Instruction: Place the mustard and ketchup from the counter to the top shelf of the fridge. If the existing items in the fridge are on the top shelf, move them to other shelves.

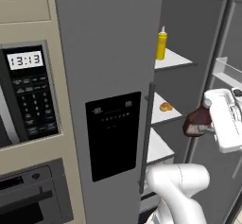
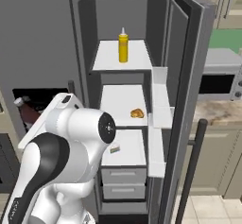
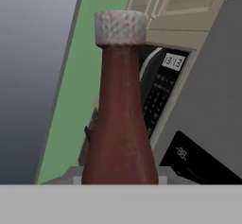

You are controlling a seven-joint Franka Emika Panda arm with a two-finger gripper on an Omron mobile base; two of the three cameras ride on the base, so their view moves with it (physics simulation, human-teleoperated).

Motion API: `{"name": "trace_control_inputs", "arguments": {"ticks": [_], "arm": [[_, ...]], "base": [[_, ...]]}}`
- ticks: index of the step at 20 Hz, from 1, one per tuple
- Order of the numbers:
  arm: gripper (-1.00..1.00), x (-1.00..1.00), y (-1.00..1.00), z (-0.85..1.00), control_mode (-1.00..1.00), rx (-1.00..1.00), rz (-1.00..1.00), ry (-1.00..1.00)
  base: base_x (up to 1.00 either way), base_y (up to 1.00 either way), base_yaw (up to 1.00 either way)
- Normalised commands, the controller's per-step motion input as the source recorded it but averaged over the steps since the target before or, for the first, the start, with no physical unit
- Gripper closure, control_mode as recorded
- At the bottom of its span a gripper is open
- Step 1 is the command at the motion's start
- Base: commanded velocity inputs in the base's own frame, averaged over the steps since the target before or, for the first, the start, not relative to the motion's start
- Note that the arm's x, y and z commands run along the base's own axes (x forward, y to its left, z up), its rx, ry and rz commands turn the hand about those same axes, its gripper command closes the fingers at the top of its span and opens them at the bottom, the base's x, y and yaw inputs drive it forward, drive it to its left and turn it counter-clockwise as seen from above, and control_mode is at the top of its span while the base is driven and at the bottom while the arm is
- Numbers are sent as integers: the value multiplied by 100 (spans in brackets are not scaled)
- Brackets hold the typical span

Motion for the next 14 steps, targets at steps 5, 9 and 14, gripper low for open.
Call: {"name": "trace_control_inputs", "arguments": {"ticks": [5, 9, 14], "arm": [[100, 0, 0, 0, 100, 0, 0, 0], [100, 0, 0, 0, 100, 0, 0, 0], [100, 0, 0, 0, 100, 0, 0, 0]], "base": [[51, -4, -4], [54, -23, 0], [42, -27, -1]]}}
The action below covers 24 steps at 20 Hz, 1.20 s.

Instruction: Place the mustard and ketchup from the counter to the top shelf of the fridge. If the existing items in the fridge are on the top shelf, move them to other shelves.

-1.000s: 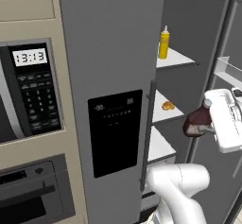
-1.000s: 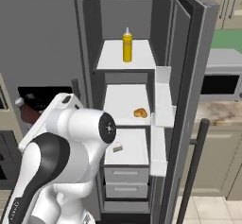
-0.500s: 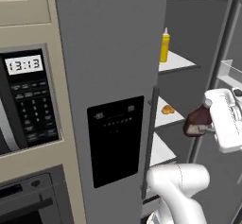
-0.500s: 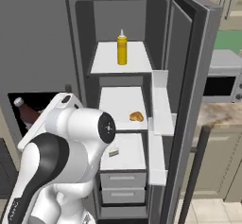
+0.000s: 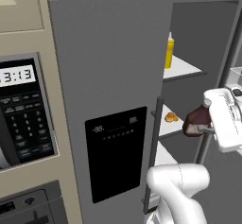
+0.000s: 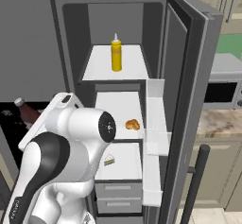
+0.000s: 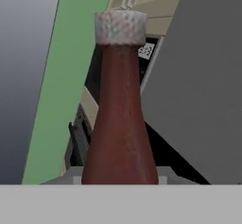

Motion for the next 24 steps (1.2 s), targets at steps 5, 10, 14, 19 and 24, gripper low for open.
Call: {"name": "trace_control_inputs", "arguments": {"ticks": [5, 10, 14, 19, 24], "arm": [[100, 8, 0, 5, -100, 3, -3, 0], [100, 66, -25, 43, -100, 23, -24, 0], [100, 96, -25, 23, -100, 19, -30, 0], [100, 96, -10, 14, -100, 10, -29, 0], [100, 73, -19, 14, -100, 5, -14, 0]], "base": [[24, -3, -6], [0, 0, 0], [0, 0, 0], [0, 0, 0], [0, 0, 0]]}}
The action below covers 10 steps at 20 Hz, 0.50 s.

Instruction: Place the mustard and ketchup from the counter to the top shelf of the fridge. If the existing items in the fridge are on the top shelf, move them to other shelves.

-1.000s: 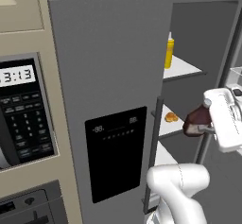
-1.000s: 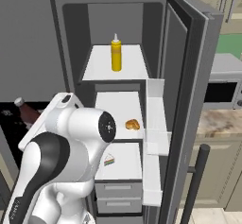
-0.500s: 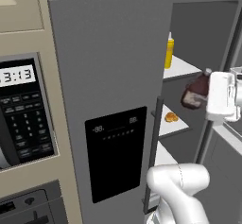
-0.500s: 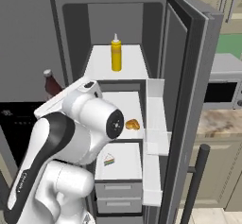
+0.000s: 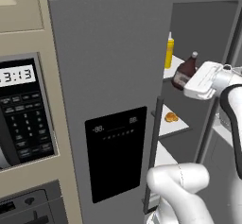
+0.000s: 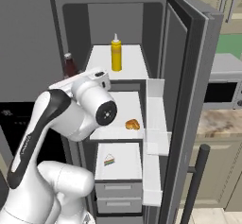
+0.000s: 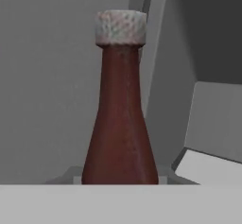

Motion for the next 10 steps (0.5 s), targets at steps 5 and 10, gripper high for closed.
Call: {"name": "trace_control_inputs", "arguments": {"ticks": [5, 10], "arm": [[100, 31, -26, 3, -100, 1, 2, 11], [100, 43, -5, 0, -100, 0, 0, 10]], "base": [[0, 0, 0], [0, 0, 0]]}}
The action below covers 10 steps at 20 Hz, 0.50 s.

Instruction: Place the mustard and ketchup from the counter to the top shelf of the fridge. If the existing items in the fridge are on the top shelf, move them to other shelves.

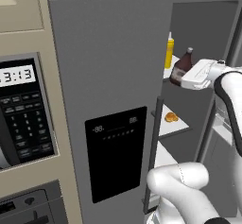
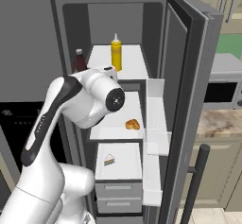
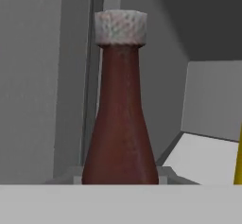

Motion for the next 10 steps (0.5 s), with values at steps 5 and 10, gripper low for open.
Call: {"name": "trace_control_inputs", "arguments": {"ticks": [5, 10], "arm": [[100, 56, -1, 0, -100, 0, 0, 1], [100, 58, 0, -9, -100, 0, 0, 0]], "base": [[0, 0, 0], [0, 0, 0]]}}
